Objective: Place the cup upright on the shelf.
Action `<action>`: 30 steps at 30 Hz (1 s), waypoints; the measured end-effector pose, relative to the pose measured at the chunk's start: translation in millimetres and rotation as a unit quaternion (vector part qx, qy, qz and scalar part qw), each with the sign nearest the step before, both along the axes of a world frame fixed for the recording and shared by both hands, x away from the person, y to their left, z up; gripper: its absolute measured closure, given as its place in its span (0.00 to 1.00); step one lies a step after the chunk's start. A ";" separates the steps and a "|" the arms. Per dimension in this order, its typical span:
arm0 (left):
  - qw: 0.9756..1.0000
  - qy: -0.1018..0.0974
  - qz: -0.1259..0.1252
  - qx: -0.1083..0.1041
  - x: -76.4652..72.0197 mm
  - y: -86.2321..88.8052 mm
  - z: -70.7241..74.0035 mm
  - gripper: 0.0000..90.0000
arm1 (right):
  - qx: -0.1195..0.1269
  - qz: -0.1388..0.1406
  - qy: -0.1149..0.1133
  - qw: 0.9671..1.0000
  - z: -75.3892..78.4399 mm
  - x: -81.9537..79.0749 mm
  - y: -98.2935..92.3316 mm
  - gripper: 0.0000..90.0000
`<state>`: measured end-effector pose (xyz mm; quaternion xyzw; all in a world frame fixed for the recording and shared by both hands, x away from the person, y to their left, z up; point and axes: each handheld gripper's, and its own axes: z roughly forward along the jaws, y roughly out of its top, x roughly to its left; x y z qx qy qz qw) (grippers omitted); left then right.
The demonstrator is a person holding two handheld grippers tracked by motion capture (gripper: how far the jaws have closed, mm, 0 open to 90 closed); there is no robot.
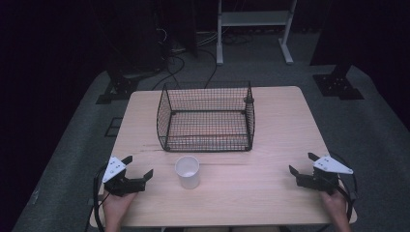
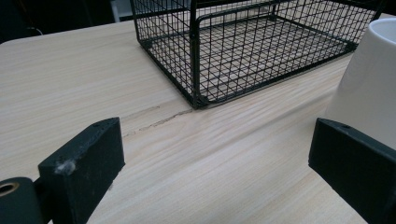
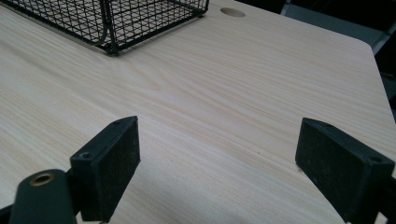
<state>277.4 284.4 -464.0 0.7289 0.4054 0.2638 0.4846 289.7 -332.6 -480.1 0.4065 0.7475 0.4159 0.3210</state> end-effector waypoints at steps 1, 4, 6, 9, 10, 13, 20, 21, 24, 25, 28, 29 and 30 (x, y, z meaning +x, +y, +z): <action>1.000 0.001 0.000 0.001 0.1 -0.2 -0.3 0.03 | -0.001 0.000 0.000 1.000 0.0 0.0 0.0 0.15; 1.000 0.005 0.000 0.003 1.0 0.0 -1.6 0.03 | -0.004 0.002 0.000 1.000 -0.1 0.1 0.4 0.15; 1.000 0.004 -0.001 0.004 0.9 -0.9 -1.9 0.03 | -0.004 0.001 0.001 1.000 -0.1 0.2 0.4 0.15; 1.000 0.005 -0.005 0.003 1.0 -2.3 -1.7 0.03 | -0.004 -0.001 0.000 1.000 -0.1 0.2 0.5 0.15; 1.000 0.005 -0.006 0.005 0.9 -3.1 -1.2 0.03 | -0.004 -0.001 0.000 1.000 -0.1 0.2 0.4 0.15; 1.000 0.003 -0.011 0.007 0.5 -5.3 0.6 0.03 | -0.005 -0.001 0.001 1.000 -0.1 0.3 0.9 0.15; 0.999 0.006 -0.034 0.007 -0.6 -11.8 7.0 0.03 | -0.006 -0.002 0.002 1.000 -0.1 0.6 0.9 0.15; 0.999 0.006 -0.034 0.007 -0.6 -11.8 7.0 0.03 | -0.006 -0.002 0.002 1.000 -0.1 0.6 0.9 0.15; 0.999 0.004 -0.048 0.012 -2.5 -17.5 10.5 0.03 | -0.006 -0.002 0.003 1.000 -0.2 0.6 1.1 0.15; 0.999 0.001 -0.051 0.014 -3.7 -19.2 12.1 0.03 | -0.006 -0.002 0.002 1.000 -0.2 0.6 1.1 0.15; 0.998 -0.003 -0.061 0.020 -6.3 -22.5 16.5 0.03 | -0.006 -0.001 0.002 1.000 -0.2 0.6 1.3 0.15; 0.998 -0.005 -0.064 0.021 -7.5 -23.5 18.1 0.03 | -0.007 -0.001 0.002 1.000 -0.2 0.6 1.4 0.15; 0.997 -0.005 -0.069 0.021 -8.5 -24.4 19.7 0.03 | -0.007 -0.001 0.002 1.000 -0.2 0.6 1.4 0.15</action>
